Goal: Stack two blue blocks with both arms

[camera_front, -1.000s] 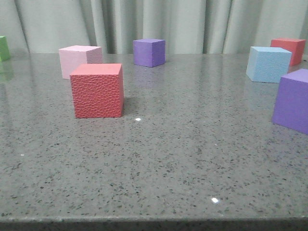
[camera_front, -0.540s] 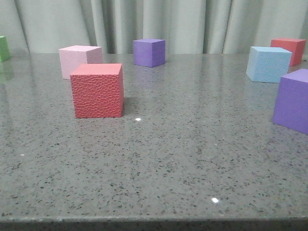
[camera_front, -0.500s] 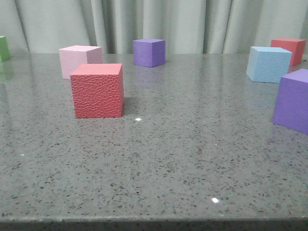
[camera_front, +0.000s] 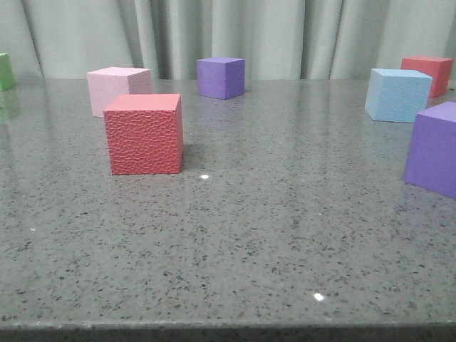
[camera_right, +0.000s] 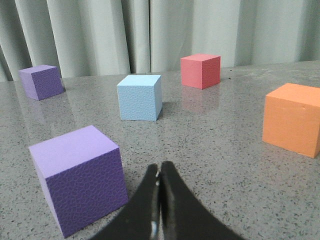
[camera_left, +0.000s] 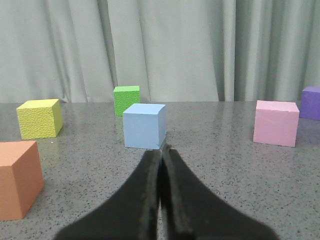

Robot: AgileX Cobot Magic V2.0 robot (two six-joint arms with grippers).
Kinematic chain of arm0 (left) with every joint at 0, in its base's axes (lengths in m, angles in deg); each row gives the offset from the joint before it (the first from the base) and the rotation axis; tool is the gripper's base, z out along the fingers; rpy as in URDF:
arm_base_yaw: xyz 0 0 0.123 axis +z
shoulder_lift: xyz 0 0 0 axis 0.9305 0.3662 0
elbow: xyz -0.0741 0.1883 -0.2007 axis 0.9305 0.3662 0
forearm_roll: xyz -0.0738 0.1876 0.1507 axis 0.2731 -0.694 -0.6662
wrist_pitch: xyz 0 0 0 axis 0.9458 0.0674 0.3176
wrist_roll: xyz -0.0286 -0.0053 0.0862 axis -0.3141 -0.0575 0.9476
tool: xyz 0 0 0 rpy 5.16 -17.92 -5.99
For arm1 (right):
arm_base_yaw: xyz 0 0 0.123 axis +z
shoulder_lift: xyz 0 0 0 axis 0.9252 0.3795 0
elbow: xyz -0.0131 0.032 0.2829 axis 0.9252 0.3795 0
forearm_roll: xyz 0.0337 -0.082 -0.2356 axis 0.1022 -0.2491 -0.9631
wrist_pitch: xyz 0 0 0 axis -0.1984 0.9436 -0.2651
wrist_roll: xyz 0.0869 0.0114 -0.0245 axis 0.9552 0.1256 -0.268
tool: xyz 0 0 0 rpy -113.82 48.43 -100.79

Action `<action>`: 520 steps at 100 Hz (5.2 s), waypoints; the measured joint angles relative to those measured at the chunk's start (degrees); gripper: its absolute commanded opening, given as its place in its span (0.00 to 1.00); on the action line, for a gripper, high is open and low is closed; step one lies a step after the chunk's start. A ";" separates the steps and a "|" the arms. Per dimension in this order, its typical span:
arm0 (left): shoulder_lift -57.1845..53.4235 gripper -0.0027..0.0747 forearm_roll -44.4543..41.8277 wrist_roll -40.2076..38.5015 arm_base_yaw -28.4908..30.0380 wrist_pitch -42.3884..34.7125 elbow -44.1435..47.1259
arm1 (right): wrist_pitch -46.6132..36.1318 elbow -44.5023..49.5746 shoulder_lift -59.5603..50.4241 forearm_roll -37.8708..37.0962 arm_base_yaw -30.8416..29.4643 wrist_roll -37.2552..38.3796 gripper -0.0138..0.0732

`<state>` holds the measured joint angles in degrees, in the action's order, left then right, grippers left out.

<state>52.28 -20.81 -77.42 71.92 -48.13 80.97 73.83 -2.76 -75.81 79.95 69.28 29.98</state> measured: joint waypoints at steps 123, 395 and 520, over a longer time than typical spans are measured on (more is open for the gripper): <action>29.25 0.26 -0.21 0.00 0.00 23.95 -42.08 | 27.53 -40.79 31.12 0.00 0.00 -0.44 0.21; 39.11 0.84 -0.21 0.00 0.00 27.02 -48.69 | 64.68 -113.03 115.13 5.23 1.77 6.80 0.83; 39.11 0.84 -0.21 0.00 0.00 27.14 -48.69 | 68.22 -119.26 118.44 9.10 6.85 7.01 0.53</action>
<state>91.39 -21.03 -77.42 71.92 -20.99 32.28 142.06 -122.01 42.63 89.05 76.13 36.98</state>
